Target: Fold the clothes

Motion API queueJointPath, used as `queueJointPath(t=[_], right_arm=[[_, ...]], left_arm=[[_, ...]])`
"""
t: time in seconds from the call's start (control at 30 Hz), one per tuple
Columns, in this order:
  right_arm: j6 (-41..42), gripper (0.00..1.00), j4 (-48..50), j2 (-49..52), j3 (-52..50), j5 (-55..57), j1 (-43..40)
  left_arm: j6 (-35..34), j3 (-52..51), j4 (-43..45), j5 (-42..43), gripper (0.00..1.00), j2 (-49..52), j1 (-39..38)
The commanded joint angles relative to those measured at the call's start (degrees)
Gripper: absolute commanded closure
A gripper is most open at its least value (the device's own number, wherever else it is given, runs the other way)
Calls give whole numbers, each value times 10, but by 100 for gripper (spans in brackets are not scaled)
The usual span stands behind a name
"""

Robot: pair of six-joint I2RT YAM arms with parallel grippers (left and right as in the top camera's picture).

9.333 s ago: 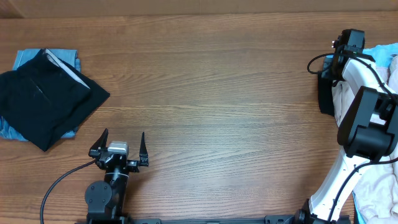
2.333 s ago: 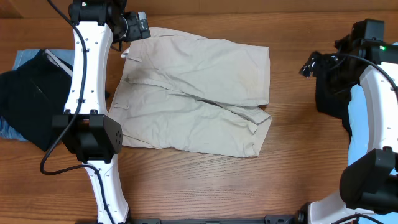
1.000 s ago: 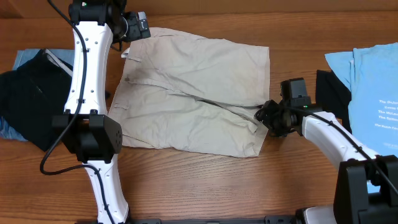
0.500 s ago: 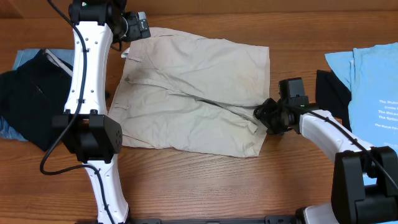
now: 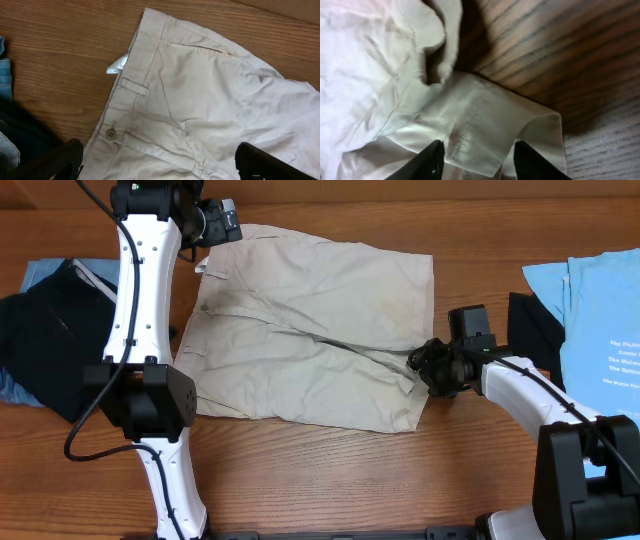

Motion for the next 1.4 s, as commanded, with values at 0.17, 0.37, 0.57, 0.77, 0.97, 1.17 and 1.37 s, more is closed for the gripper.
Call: queueJointPath(t=[0.17,0.37,0.57,0.77,0.97,1.17,1.37], right_arm=[[29,79,8,2,-10,6,2],[30,96,52,2,-10,6,2],[-45,96,45,-19,-4,11,-25],[-99,96,91,-25,-4,37,-66],[-137,95,119,-25,0,77,-67],[-232,40,-31,-66,83,40,-67],[-230,62,-260,-82,78,33,-52]], left_arm=[[-10,5,1,-2,0,0,2],[-10,5,1,-2,0,0,3],[-10,5,1,-2,0,0,3],[-10,5,1,-2,0,0,3],[-10,5,1,-2,0,0,2],[-10,5,1,-2,0,0,2],[-10,5,1,-2,0,0,2]])
